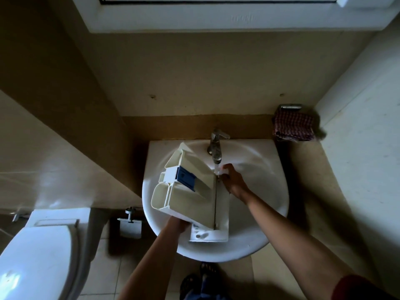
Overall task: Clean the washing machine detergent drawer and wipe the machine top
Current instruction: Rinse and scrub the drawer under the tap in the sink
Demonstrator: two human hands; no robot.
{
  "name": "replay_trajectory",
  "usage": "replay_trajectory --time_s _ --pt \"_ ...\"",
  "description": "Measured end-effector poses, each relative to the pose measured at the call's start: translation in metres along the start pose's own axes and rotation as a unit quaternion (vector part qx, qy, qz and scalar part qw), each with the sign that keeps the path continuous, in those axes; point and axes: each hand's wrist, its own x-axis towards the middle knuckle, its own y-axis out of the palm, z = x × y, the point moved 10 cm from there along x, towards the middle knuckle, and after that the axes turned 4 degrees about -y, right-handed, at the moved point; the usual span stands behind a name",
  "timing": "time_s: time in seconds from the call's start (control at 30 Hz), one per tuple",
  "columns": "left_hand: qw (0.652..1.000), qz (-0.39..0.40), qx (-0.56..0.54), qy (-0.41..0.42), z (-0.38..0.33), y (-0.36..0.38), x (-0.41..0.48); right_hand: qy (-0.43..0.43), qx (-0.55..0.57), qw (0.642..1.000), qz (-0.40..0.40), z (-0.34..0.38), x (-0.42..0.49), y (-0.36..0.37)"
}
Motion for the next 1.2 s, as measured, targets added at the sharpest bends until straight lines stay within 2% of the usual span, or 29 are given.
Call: replay_trajectory --time_s 0.1,0.2,0.33,0.47,0.63,0.77,0.9,1.0,1.13,1.2 --pt "0.997 0.026 0.074 -0.017 -0.008 0.005 -0.003 0.015 0.020 1.000 -0.017 0.001 -0.002 -0.004" --pt "0.999 0.016 0.023 -0.045 -0.005 0.002 -0.006 0.047 -0.008 0.998 -0.032 -0.003 -0.003 -0.008" --pt "0.996 0.049 -0.068 -0.025 -0.012 0.003 -0.014 0.087 0.001 0.996 -0.036 -0.010 -0.008 -0.011" --pt "0.993 0.072 -0.090 0.006 -0.019 0.005 -0.015 0.096 -0.018 0.994 -0.046 -0.010 -0.013 -0.018" --pt "0.998 0.020 -0.049 -0.018 -0.014 -0.001 -0.020 0.110 -0.028 0.990 -0.079 -0.007 -0.022 -0.027" --pt "0.999 0.009 0.022 -0.047 -0.008 -0.002 -0.028 0.153 0.032 0.984 -0.083 -0.013 -0.035 -0.024" --pt "0.991 0.011 0.134 -0.002 -0.011 -0.007 -0.028 0.182 0.142 0.970 -0.082 -0.011 -0.050 -0.020" --pt "0.987 0.015 0.157 0.025 -0.010 -0.004 -0.028 0.183 0.145 0.969 -0.077 -0.008 -0.055 -0.023" --pt "0.978 0.033 0.174 0.114 -0.023 0.008 -0.044 0.179 0.127 0.974 -0.055 -0.003 -0.055 -0.026" --pt "0.982 0.041 0.147 0.113 -0.022 0.009 -0.046 0.173 0.104 0.978 -0.043 0.001 -0.056 -0.029"
